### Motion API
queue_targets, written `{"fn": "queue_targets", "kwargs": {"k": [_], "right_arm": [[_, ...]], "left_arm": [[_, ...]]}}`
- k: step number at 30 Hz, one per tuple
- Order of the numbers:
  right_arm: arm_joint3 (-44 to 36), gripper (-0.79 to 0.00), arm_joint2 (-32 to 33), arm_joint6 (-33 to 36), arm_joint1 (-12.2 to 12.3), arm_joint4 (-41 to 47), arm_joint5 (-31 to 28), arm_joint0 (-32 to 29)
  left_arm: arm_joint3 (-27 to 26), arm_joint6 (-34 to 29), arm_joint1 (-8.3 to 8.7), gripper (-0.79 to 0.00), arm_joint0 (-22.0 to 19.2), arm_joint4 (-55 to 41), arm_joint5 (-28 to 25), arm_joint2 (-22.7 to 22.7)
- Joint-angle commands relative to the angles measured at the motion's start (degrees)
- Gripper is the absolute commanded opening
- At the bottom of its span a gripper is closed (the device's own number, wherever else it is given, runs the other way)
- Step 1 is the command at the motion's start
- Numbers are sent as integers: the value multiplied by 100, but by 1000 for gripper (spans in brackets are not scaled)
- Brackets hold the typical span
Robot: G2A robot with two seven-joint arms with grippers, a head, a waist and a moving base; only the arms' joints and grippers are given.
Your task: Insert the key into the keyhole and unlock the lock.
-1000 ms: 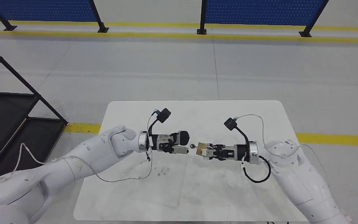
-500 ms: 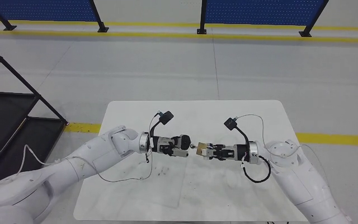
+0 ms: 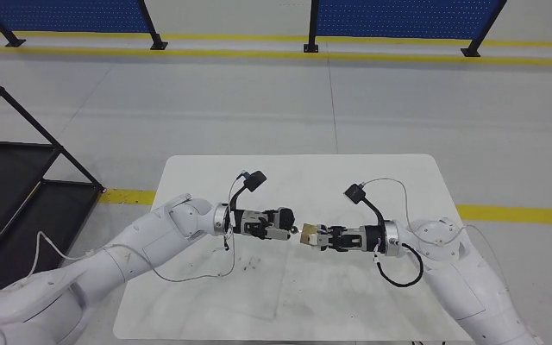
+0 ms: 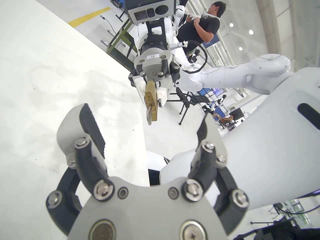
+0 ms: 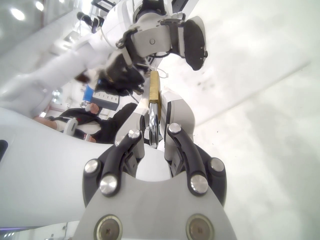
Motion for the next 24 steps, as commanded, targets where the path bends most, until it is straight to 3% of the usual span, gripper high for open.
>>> {"fn": "queue_targets", "kwargs": {"k": [1, 5, 24], "right_arm": [[14, -785, -11, 72, 1, 20, 21, 24], [14, -785, -11, 72, 1, 20, 21, 24], [14, -785, -11, 72, 1, 20, 21, 24]], "left_arm": [[6, -112, -12, -292, 52, -33, 0, -84], [24, -335, -37, -422, 144, -106, 0, -237], [129, -878, -173, -505, 380, -245, 33, -625]]}}
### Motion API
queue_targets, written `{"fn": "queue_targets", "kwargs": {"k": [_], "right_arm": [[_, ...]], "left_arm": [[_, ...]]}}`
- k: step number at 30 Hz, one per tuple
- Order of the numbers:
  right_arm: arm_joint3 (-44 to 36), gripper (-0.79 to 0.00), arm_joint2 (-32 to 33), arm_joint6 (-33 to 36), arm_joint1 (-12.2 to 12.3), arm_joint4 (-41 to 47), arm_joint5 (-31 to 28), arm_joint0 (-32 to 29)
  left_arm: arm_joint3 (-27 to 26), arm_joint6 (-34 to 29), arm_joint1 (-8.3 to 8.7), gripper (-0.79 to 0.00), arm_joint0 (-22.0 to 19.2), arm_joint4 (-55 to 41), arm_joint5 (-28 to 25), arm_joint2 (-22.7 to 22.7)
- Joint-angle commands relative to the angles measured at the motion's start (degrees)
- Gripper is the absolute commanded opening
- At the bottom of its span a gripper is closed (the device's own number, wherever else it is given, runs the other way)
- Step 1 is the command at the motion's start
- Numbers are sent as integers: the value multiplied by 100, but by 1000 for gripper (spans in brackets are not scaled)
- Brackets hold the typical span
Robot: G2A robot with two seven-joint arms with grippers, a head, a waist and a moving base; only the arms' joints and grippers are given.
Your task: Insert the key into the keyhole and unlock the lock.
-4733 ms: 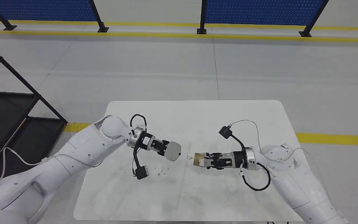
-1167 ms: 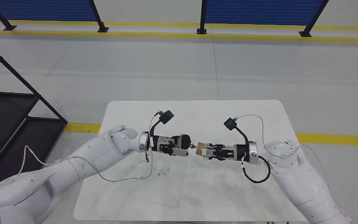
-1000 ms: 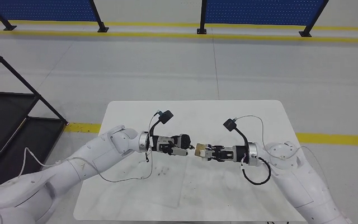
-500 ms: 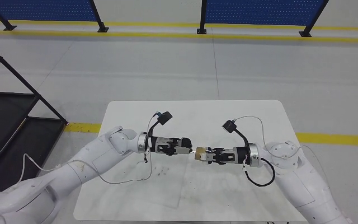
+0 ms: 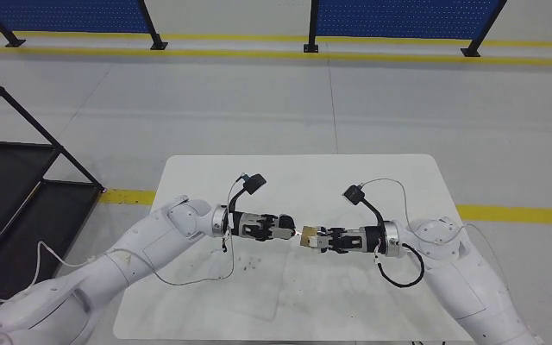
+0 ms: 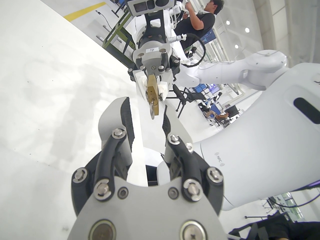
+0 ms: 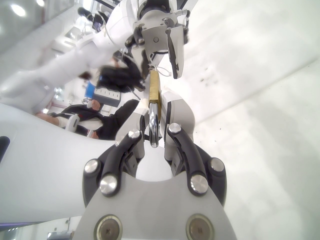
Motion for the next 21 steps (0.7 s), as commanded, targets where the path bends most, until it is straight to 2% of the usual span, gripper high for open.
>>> {"fn": "queue_targets", "kwargs": {"k": [1, 8, 21], "right_arm": [[0, -785, 0, 0, 0, 0, 0, 0], [0, -785, 0, 0, 0, 0, 0, 0], [0, -785, 0, 0, 0, 0, 0, 0]], "left_arm": [[1, -17, -11, -511, 0, 28, 17, -23], [-53, -88, -29, -551, 49, 109, 102, -159], [-426, -86, 45, -610, 314, 408, 410, -557]]}}
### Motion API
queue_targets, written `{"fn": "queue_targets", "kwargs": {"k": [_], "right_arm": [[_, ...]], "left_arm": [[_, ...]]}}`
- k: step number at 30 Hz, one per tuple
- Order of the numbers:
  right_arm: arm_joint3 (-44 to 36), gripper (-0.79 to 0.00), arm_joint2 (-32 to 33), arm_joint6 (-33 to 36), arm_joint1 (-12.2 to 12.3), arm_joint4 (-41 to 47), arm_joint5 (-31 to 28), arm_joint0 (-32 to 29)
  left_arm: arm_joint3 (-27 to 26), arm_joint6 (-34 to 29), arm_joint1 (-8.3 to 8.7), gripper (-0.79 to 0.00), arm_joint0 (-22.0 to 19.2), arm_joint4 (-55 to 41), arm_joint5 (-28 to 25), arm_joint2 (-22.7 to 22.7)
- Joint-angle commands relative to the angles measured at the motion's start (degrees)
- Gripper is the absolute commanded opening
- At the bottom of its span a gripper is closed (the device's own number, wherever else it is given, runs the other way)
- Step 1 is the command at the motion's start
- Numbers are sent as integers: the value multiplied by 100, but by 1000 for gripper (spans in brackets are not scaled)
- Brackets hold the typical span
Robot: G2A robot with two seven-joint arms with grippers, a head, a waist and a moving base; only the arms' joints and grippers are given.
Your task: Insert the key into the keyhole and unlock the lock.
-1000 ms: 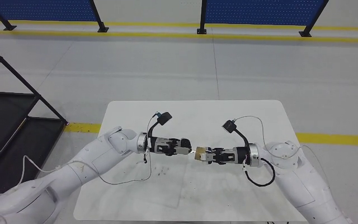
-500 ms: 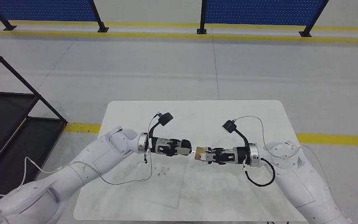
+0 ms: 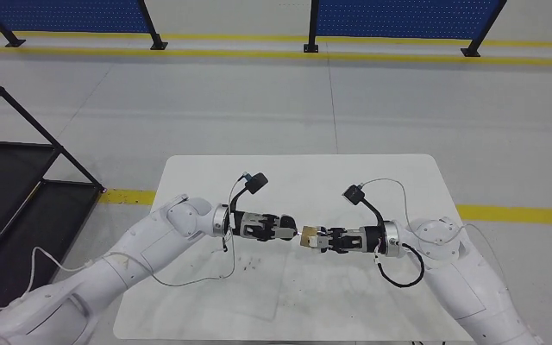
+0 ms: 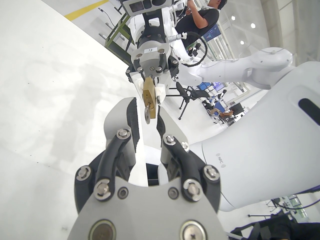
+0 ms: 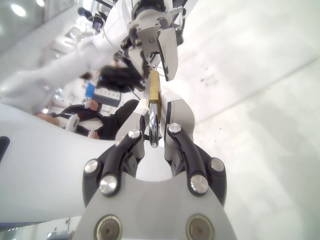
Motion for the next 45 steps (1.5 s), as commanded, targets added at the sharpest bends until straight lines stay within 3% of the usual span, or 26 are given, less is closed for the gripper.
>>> {"fn": "queue_targets", "kwargs": {"k": [1, 27, 36, 45], "right_arm": [[0, -785, 0, 0, 0, 0, 0, 0], [0, -785, 0, 0, 0, 0, 0, 0], [0, -785, 0, 0, 0, 0, 0, 0], [0, -785, 0, 0, 0, 0, 0, 0]], "left_arm": [[-45, -5, 10, -610, 45, 35, 47, -55], [-467, -159, 71, -625, 519, 271, 585, -665], [-545, -227, 64, -705, 638, 301, 663, -825], [-582, -273, 43, -727, 746, 318, 799, -942]]}}
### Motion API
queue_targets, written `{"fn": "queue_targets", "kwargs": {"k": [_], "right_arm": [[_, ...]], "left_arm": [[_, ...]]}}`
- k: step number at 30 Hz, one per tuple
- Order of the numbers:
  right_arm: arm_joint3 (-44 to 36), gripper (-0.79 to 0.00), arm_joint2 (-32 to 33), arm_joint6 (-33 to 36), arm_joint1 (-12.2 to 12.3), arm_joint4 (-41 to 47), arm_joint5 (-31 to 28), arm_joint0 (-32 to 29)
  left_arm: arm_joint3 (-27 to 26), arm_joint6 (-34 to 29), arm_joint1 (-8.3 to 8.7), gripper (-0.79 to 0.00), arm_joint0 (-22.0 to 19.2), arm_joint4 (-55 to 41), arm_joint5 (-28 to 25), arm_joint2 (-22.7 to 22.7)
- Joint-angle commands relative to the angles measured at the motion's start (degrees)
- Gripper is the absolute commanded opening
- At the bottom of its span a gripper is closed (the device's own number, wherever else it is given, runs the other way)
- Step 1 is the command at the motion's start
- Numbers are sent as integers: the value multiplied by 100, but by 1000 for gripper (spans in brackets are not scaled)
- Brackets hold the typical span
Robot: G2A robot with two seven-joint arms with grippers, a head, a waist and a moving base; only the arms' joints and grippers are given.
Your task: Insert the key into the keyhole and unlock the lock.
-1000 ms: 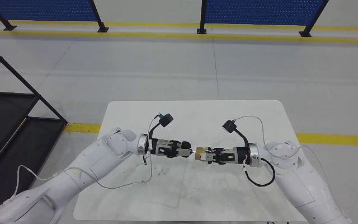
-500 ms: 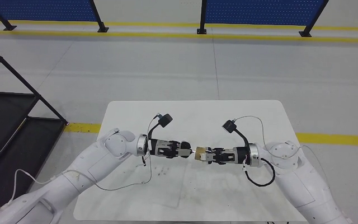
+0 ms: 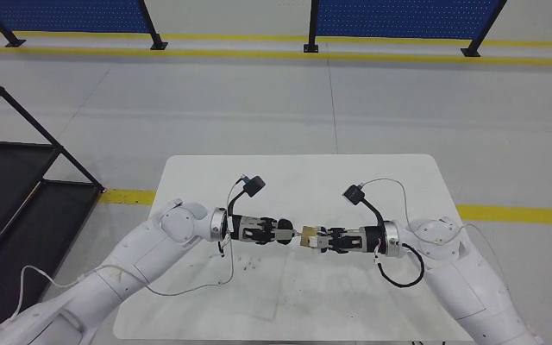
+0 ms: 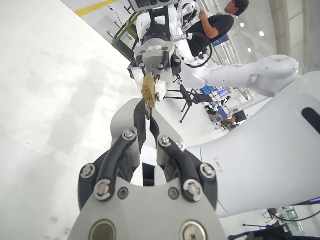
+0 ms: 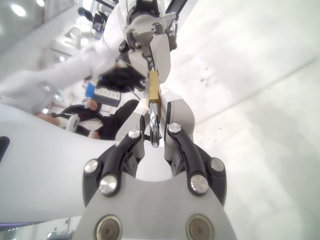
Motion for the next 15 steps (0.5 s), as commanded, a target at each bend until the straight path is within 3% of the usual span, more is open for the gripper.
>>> {"fn": "queue_targets", "kwargs": {"k": [1, 4, 15], "right_arm": [[0, -785, 0, 0, 0, 0, 0, 0], [0, -785, 0, 0, 0, 0, 0, 0], [0, -785, 0, 0, 0, 0, 0, 0]], "left_arm": [[-6, -14, -12, -736, 13, -5, 44, -12], [-3, -32, -41, -782, 19, -38, 98, -8], [102, -168, -156, -785, -31, -115, 162, 4]]}}
